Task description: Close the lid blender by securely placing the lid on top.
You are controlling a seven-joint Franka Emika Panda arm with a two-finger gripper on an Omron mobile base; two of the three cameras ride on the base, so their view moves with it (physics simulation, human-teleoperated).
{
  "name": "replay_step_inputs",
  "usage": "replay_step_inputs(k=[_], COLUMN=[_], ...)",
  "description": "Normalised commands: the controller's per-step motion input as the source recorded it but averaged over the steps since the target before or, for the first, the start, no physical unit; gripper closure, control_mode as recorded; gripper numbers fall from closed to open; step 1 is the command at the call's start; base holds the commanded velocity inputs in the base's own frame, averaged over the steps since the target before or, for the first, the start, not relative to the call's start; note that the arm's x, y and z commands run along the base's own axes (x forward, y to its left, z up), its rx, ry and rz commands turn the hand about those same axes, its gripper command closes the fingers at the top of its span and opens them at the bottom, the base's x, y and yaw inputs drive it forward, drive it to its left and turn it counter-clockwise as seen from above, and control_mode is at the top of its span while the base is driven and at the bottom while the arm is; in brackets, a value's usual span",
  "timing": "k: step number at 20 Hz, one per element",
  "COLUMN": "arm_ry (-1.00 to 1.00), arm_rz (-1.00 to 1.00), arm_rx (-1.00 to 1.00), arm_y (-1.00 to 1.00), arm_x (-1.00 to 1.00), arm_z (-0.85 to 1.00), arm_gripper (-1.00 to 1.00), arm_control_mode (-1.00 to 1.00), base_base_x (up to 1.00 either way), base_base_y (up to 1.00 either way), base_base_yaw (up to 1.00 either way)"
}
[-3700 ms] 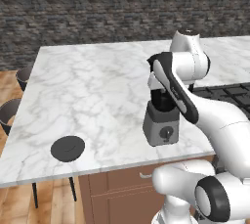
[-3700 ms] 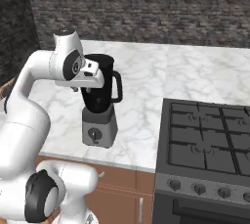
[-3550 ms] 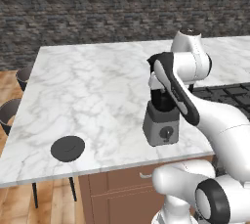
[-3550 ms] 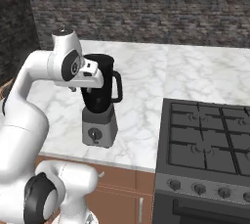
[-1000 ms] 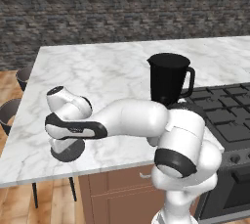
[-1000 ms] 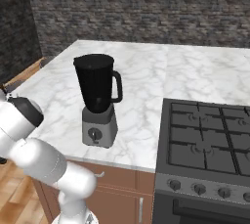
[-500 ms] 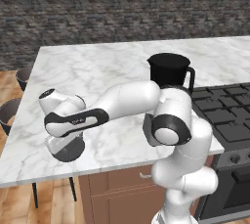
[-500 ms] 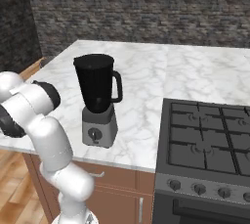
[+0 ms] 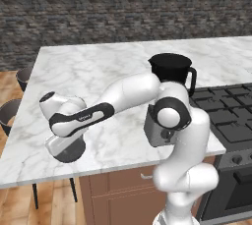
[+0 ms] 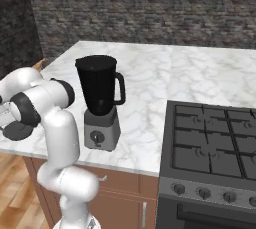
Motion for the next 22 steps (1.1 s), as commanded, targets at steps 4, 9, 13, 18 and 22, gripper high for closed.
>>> replay_step_inputs(k=[4, 9, 13, 18, 22], arm_ry=[0.0, 0.0, 0.0, 0.0, 0.0], arm_rz=[0.0, 0.0, 0.0, 0.0, 0.0], arm_rx=[0.0, 0.0, 0.0, 0.0, 0.0], arm_y=[0.0, 0.0, 0.02, 0.11, 0.17], arm_x=[0.06, 0.19, 0.19, 0.15, 0.11], arm_z=[-0.01, -0.02, -0.1, -0.16, -0.22], arm_gripper=[-1.0, -1.0, -1.0, -1.0, -1.0], arm_control_mode=[-1.0, -1.0, -1.0, -1.0, -1.0], base_base_x=[0.0, 0.0, 0.0, 0.0, 0.0], base_base_y=[0.0, 0.0, 0.0, 0.0, 0.0], base_base_yaw=[0.0, 0.0, 0.0, 0.0, 0.0])
